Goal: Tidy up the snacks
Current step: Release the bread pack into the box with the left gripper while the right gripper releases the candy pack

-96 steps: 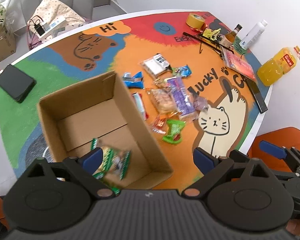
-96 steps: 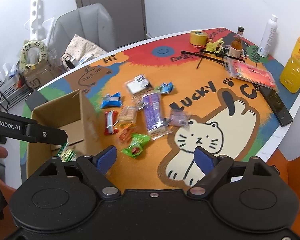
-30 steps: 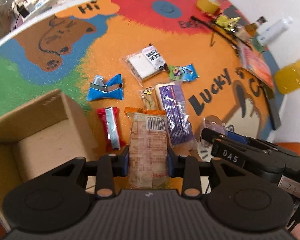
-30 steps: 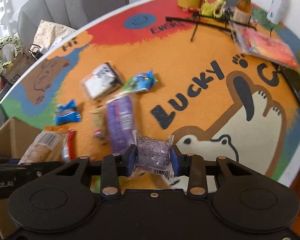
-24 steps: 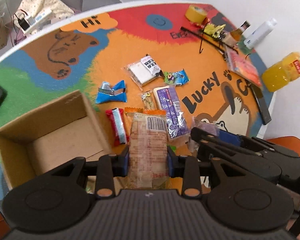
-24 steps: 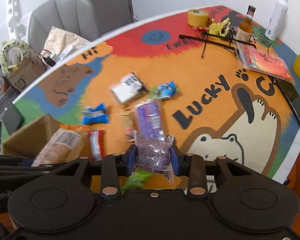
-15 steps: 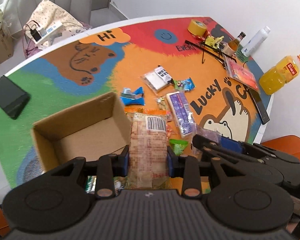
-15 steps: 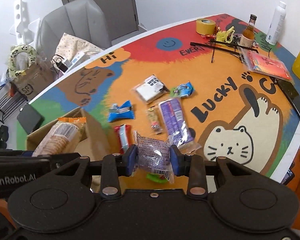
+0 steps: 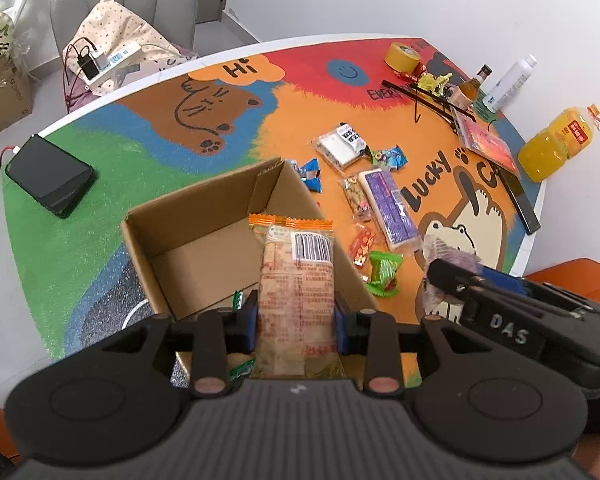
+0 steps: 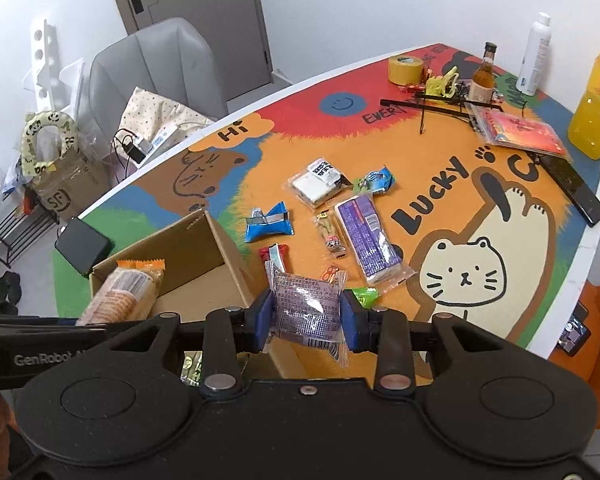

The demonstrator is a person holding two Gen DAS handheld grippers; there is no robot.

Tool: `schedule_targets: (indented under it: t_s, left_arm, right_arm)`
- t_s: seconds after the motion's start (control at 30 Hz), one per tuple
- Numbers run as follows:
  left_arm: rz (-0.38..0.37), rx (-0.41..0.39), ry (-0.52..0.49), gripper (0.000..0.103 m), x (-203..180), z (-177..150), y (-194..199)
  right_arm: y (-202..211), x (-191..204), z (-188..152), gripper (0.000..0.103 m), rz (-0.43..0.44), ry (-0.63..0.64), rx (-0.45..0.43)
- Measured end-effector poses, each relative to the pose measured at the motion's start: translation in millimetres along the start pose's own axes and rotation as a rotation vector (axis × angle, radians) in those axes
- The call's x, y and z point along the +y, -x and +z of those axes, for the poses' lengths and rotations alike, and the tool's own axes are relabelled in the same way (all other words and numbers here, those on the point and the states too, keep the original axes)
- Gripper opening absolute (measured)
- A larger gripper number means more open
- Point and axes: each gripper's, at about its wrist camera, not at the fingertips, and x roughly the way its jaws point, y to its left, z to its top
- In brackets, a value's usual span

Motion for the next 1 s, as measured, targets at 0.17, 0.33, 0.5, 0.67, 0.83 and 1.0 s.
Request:
schedule_targets:
  t_s: [0.17, 0.33, 0.5, 0.67, 0.83, 1.0]
  left_arm:
    - [-0.009, -0.001, -0.011, 0.034, 10, 2, -1]
    - [0.013, 0.002, 0.005, 0.034, 24, 10, -8]
    - [0.045, 0.039, 0.007, 0.043, 31, 18, -16]
    - [0.053, 0.04, 0.057, 0.059, 41, 15, -11]
    - [0.081, 0.033, 0.099, 0.073, 49, 10, -4]
    - [0.095, 0.04, 0.11, 0.078, 50, 10, -1]
  right_arm:
    - [4, 5, -5, 0.034, -0.002, -0.031, -0.01]
    - [4, 13, -8, 0.034, 0.021, -0.026, -0.004]
    - [-1, 20, -10, 0.034, 0.06, -0.024, 0.017]
    - [-7, 29, -8, 0.035, 0.103, 0.002, 0.043]
    - [-13, 34, -10, 0.046, 0.142, 0.022, 0.072]
    - [-15, 27, -10, 0.054, 0.126, 0.02, 0.087]
